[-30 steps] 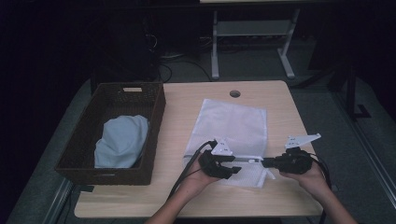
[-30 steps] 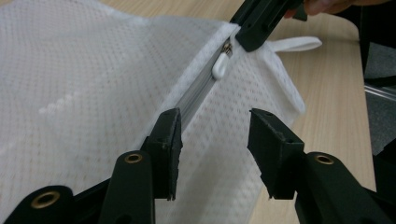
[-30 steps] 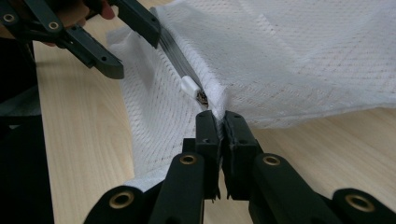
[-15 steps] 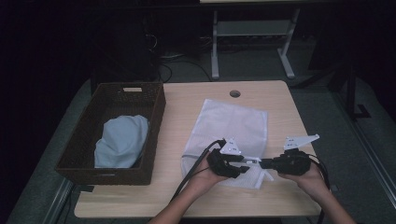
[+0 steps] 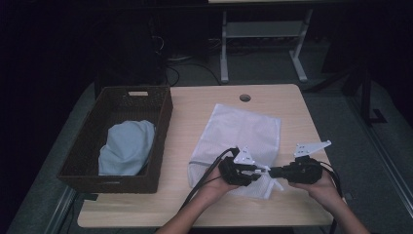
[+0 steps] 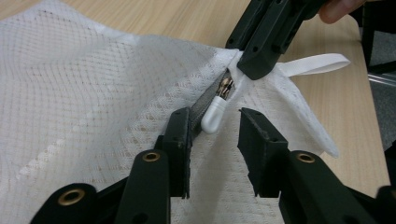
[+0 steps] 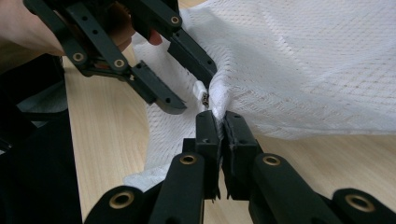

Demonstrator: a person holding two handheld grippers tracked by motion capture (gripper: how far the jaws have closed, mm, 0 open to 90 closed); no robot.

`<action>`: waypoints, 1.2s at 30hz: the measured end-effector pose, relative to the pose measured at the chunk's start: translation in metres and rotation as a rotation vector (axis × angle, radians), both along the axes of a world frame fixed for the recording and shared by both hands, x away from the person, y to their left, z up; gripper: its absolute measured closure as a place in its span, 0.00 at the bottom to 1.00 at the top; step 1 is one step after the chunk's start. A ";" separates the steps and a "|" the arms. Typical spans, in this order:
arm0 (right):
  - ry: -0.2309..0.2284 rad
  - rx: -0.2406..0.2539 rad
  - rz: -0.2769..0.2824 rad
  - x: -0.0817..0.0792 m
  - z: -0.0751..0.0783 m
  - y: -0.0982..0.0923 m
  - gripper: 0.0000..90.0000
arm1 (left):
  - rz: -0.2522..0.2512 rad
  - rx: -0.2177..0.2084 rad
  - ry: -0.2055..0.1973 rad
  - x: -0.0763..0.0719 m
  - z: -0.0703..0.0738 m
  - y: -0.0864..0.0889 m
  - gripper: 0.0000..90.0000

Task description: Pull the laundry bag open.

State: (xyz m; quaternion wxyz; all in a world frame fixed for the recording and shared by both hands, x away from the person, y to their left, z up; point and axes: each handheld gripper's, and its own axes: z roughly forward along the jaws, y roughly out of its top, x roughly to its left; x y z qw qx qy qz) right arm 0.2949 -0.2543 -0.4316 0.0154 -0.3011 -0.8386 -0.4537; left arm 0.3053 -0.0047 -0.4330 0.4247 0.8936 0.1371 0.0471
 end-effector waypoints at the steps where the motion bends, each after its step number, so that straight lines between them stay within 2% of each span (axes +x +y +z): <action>1: -0.001 0.001 0.002 0.000 0.000 0.000 0.95 | 0.000 0.001 -0.001 0.000 0.000 0.000 0.72; 15: 0.011 0.022 0.012 0.001 0.000 0.000 0.95 | -0.032 0.051 -0.080 -0.004 -0.002 -0.008 0.81; 16: 0.010 0.020 0.013 0.001 0.000 0.000 0.95 | -0.032 0.053 -0.083 -0.004 -0.002 -0.008 0.84; 20: 0.012 0.026 0.013 0.002 -0.001 -0.001 0.95 | -0.032 0.051 -0.084 -0.003 -0.002 -0.007 0.86; 24: 0.013 0.030 0.014 0.002 0.000 0.000 0.95 | -0.031 0.063 -0.100 -0.005 -0.003 -0.009 0.82; 27: 0.015 0.033 0.014 0.002 0.000 0.000 0.95 | -0.035 0.079 -0.114 -0.006 -0.003 -0.011 0.83; 31: 0.017 0.050 0.019 0.002 0.000 0.000 0.95 | -0.035 0.086 -0.121 -0.006 -0.003 -0.011 0.89; 36: 0.015 0.048 0.016 0.003 0.000 0.000 0.95 | -0.037 0.091 -0.119 -0.006 -0.003 -0.011 0.90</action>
